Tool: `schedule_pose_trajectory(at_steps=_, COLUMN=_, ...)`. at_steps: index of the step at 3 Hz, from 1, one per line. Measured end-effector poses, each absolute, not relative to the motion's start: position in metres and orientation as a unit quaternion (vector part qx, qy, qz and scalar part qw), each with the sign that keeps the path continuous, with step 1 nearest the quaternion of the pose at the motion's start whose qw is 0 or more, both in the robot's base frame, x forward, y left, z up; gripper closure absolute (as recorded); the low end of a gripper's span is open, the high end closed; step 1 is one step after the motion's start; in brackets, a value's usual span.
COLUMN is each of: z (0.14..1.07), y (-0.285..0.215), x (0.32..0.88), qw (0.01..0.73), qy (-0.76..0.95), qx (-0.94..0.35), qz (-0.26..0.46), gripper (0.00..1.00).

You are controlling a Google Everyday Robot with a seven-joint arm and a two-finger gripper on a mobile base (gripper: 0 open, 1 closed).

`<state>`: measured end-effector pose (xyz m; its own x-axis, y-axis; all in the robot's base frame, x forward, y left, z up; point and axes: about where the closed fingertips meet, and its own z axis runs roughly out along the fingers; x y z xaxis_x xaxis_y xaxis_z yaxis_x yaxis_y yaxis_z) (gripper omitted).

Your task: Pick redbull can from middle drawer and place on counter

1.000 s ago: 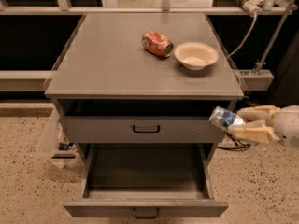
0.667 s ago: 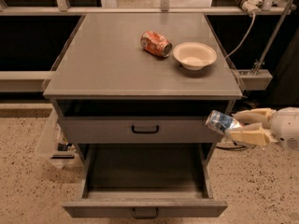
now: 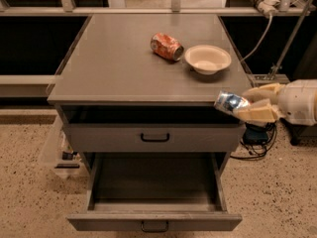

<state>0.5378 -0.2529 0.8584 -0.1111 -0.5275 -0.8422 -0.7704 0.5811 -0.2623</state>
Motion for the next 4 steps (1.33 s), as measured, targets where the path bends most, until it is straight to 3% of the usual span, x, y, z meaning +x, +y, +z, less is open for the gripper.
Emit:
schedule_pose_trajectory(at_steps=1, z=0.879, y=-0.244, x=0.567, qw=0.499, qy=0.727, qx=-0.460, qz=0.105, gripper=1.00)
schedule_pose_trajectory(at_steps=3, z=0.857, y=-0.205, x=0.652, qw=0.447, qy=0.712, qx=-0.519, qz=0.155, gripper=1.00)
schedule_pose_trajectory(at_steps=4, z=0.860, y=-0.205, x=0.652, qw=0.447, qy=0.712, qx=-0.519, qz=0.155, gripper=0.81)
